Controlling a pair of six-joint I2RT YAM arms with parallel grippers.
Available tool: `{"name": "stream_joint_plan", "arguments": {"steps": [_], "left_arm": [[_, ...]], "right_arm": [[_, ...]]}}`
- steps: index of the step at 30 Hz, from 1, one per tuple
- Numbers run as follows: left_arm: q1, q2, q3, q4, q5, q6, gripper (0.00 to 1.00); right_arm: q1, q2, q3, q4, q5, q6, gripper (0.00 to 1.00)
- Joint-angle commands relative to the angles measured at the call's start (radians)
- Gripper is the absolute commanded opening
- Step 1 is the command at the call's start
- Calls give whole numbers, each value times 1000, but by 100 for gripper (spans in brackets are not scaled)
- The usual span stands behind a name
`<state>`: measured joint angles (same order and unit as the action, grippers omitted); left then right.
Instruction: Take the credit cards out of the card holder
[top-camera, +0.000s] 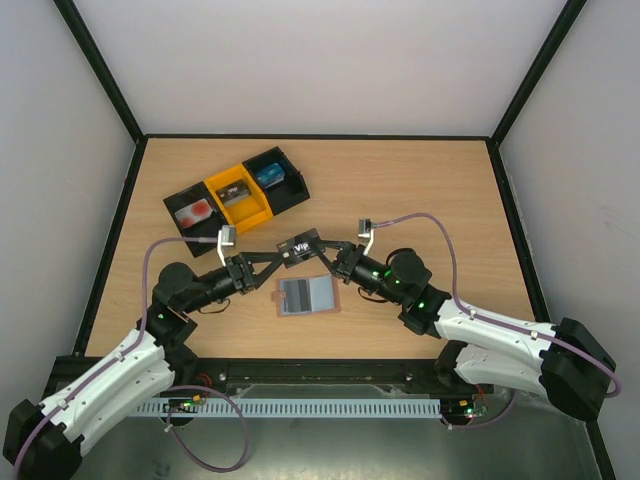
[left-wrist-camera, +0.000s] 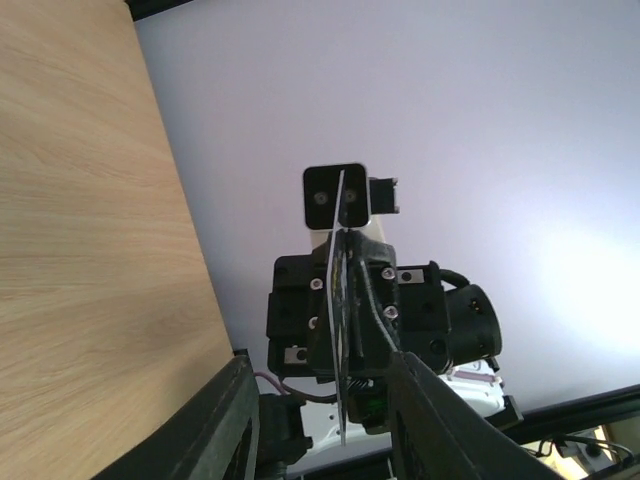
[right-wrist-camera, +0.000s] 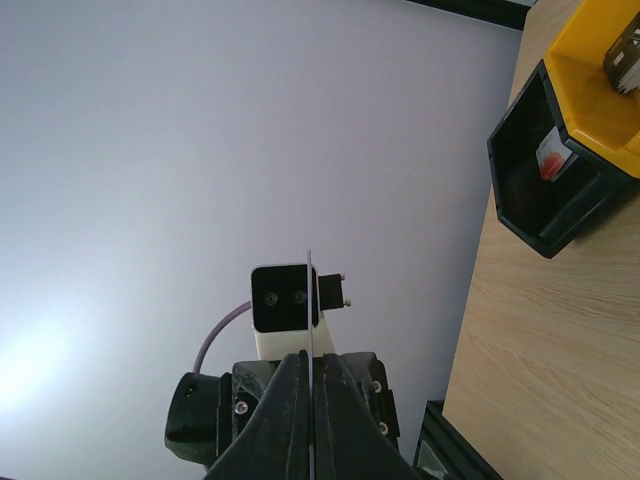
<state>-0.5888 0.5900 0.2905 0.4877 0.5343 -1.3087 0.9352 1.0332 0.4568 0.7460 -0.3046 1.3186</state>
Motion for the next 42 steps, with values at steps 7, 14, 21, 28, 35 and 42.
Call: {"name": "stream_joint_plan", "arguments": {"steps": [7, 14, 21, 28, 35, 42], "left_arm": [[4, 53, -19, 119, 14, -27, 37], [3, 71, -17, 135, 20, -20, 22], [3, 75, -16, 139, 10, -19, 22], [3, 90, -13, 162, 18, -22, 5], [4, 86, -18, 124, 12, -1, 3], [11, 81, 22, -5, 12, 76, 3]], "right_arm": [[-3, 5, -15, 62, 11, 27, 2], [-3, 16, -17, 53, 11, 27, 2], [-3, 38, -24, 68, 1, 42, 2], [-3, 46, -27, 71, -5, 43, 2], [-3, 29, -50, 52, 6, 36, 13], [-3, -42, -74, -84, 48, -31, 46]]}}
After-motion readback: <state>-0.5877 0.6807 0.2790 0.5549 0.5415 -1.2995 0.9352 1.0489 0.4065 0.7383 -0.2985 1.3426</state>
